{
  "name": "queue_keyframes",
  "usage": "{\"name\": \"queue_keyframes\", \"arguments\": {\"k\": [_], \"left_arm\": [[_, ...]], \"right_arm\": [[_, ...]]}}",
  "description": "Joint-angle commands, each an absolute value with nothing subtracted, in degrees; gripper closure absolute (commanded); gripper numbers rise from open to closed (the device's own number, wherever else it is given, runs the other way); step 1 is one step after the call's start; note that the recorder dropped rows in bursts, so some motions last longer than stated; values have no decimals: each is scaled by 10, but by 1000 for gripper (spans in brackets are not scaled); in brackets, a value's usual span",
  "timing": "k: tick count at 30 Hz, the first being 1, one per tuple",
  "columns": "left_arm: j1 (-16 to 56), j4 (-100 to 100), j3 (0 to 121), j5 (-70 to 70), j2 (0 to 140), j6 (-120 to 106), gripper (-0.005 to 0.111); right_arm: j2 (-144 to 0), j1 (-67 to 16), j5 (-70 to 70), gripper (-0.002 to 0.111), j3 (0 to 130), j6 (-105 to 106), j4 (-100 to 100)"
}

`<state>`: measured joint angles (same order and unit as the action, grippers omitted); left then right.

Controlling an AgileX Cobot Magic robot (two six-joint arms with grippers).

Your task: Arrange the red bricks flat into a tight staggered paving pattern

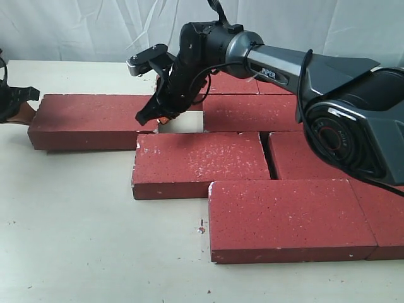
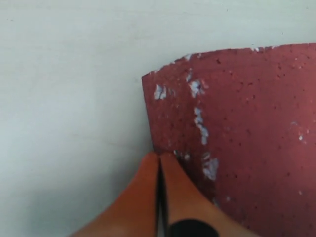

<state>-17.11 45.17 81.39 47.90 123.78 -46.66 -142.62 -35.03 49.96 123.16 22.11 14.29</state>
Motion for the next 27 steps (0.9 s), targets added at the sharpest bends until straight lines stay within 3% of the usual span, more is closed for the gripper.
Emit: {"name": "queue_keyframes", "arguments": {"k": [1,20,27], "left_arm": [[-164,492,815,514,1240,-469,107],[-146,500,820,484,1259,-480,107],[-164,459,835,488,1232,-439,107]], "right_arm": [[-1418,-360,494,109,1232,219,123],[-1369,-355,586,109,1232,97,-133],[-1317,-308,630,109,1231,86,-92]]}}
